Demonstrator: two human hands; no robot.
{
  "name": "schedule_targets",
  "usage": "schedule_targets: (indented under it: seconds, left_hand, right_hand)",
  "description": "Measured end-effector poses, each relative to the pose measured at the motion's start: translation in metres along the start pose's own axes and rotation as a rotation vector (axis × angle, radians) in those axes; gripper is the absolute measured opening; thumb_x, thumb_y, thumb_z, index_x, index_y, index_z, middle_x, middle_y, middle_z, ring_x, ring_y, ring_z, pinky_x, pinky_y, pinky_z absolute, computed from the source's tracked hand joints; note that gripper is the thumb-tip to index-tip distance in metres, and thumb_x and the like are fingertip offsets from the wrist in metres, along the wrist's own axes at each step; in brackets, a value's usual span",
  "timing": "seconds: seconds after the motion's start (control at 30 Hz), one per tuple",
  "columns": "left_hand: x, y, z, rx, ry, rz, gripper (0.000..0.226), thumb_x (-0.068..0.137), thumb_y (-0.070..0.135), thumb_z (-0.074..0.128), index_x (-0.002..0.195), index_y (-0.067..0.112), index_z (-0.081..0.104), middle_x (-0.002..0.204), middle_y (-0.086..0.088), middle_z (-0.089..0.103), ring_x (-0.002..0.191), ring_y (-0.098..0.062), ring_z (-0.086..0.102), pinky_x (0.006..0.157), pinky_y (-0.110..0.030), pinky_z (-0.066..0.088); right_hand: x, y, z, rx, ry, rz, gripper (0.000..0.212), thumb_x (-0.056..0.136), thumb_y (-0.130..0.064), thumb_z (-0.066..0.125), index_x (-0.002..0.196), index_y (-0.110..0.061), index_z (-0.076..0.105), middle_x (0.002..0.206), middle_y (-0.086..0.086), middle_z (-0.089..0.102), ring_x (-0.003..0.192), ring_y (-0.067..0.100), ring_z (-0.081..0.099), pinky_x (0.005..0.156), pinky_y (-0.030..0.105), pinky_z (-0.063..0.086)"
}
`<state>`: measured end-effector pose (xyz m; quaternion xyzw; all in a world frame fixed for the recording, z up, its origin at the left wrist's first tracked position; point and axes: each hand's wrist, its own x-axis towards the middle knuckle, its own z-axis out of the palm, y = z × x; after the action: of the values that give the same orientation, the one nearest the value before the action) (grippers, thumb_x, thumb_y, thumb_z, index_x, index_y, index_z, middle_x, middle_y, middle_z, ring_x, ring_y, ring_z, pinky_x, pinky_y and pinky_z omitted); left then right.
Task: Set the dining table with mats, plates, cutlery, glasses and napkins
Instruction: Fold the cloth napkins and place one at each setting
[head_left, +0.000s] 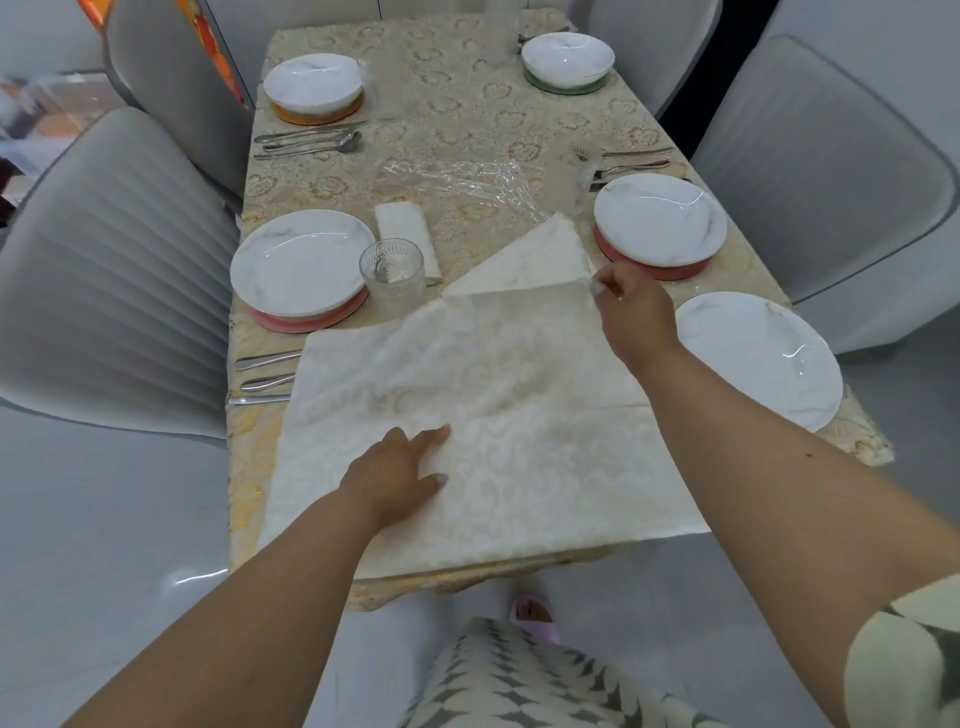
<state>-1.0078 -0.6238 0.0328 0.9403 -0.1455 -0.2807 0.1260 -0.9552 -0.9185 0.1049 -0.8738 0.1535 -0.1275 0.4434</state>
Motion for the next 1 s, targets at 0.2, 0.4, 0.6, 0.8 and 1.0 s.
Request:
schedule_targets:
  seconds: [0.2,0.4,0.6,0.8,1.0]
  left_hand:
    - [0.008,0.027,-0.037,-0.103,0.563,0.089,0.050,0.086,0.017,0.065,0.133,0.015,0.049,0.123,-0.014,0.048,0.112,-0.033,0.052,0.088,-0.038,0.044]
    - [0.042,0.070,-0.065,-0.139,0.366,0.342,0.077,0.086,0.001,0.058,0.151,0.027,0.025,0.159,0.000,0.021,0.134,-0.022,0.040,0.100,-0.032,0.040]
    - [0.051,0.058,-0.067,0.062,0.186,0.151,0.045,0.087,0.004,0.055,0.130,0.017,0.057,0.128,-0.010,0.054,0.117,-0.027,0.053,0.097,-0.032,0.040]
    - [0.011,0.015,-0.058,0.476,0.511,0.086,0.010,0.077,0.014,0.073,0.079,0.005,0.069,0.087,-0.012,0.061,0.088,-0.034,0.057,0.069,-0.038,0.043]
    - [-0.040,-0.020,-0.025,0.562,0.892,0.347,0.024,0.075,0.030,0.062,0.060,0.011,0.062,0.062,-0.005,0.062,0.077,-0.030,0.059,0.080,-0.039,0.035]
  right_hand:
    - [-0.035,0.008,-0.015,-0.099,-0.400,-0.113,0.022,0.083,-0.002,0.059,0.069,-0.019,0.059,0.069,-0.009,0.057,0.068,0.007,0.049,0.066,0.023,0.038]
    - [-0.045,0.017,-0.017,-0.096,-0.547,0.050,0.017,0.082,0.000,0.056,0.068,-0.008,0.061,0.062,-0.003,0.055,0.059,0.011,0.046,0.060,0.027,0.035]
    - [-0.046,0.027,-0.033,-0.149,-0.495,0.020,0.020,0.078,0.000,0.051,0.058,-0.002,0.048,0.056,-0.001,0.041,0.053,0.011,0.034,0.056,0.027,0.028]
    - [-0.049,0.040,-0.036,-0.227,-0.397,-0.096,0.019,0.072,-0.002,0.050,0.057,0.002,0.039,0.058,0.007,0.036,0.058,0.015,0.030,0.057,0.030,0.025]
    - [-0.062,0.035,-0.035,-0.358,-0.230,-0.252,0.016,0.065,-0.015,0.040,0.051,-0.012,0.034,0.052,0.004,0.035,0.056,0.022,0.033,0.052,0.031,0.020]
